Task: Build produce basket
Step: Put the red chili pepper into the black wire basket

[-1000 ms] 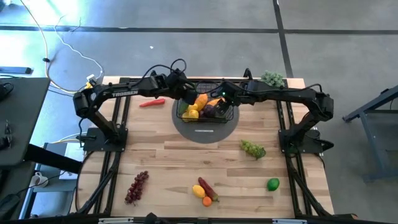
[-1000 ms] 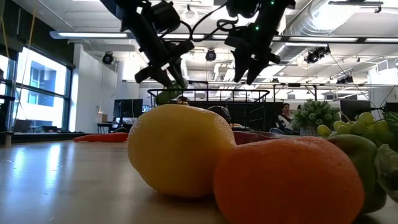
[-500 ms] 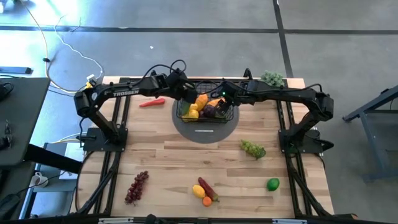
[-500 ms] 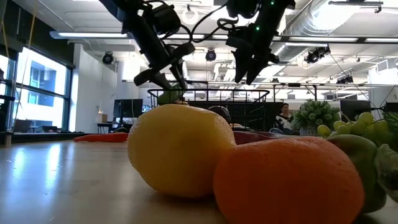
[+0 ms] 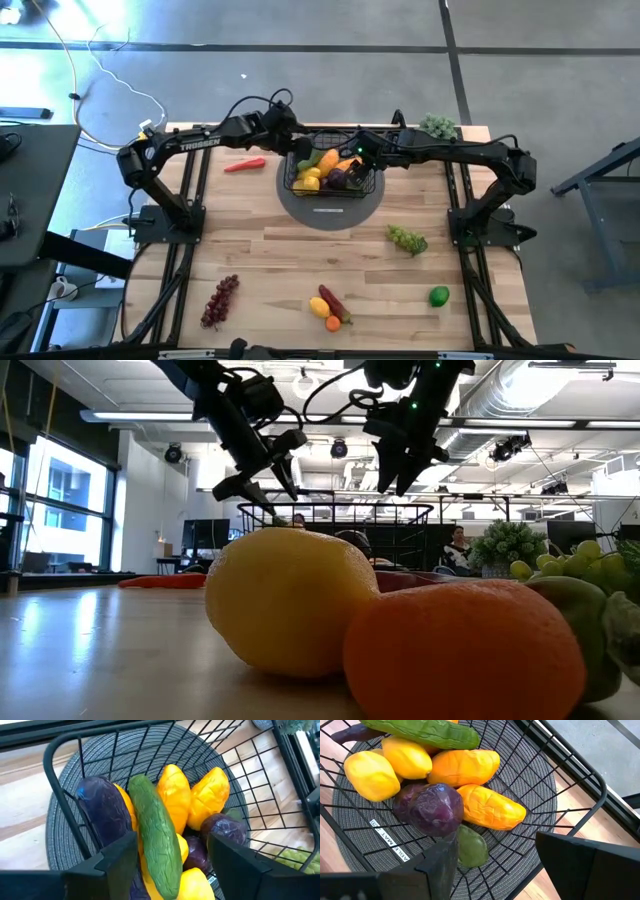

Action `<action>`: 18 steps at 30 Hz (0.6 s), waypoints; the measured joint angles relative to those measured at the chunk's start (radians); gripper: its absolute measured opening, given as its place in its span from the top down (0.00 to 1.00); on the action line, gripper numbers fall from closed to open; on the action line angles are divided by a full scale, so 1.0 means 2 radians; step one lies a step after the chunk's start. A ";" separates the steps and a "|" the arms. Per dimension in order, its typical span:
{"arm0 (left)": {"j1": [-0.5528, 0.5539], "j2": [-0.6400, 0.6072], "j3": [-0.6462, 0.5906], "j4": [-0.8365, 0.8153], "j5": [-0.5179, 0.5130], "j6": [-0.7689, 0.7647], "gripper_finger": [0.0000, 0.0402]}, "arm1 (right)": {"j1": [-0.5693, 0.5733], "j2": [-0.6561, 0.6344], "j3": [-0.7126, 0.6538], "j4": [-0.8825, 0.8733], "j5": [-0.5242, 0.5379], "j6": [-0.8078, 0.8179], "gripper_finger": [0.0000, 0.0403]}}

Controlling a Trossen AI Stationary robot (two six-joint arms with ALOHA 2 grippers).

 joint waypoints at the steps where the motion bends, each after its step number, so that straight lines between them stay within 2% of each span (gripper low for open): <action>1: 0.003 -0.001 0.000 0.000 0.004 0.002 0.44 | 0.000 0.000 0.000 0.000 0.000 0.000 0.39; 11: 0.008 -0.036 0.000 0.010 0.009 0.043 0.49 | 0.000 0.000 0.000 0.000 -0.006 0.026 0.39; 18: 0.008 -0.077 0.000 0.002 0.009 0.077 0.50 | 0.004 0.000 0.000 0.000 -0.068 0.064 0.39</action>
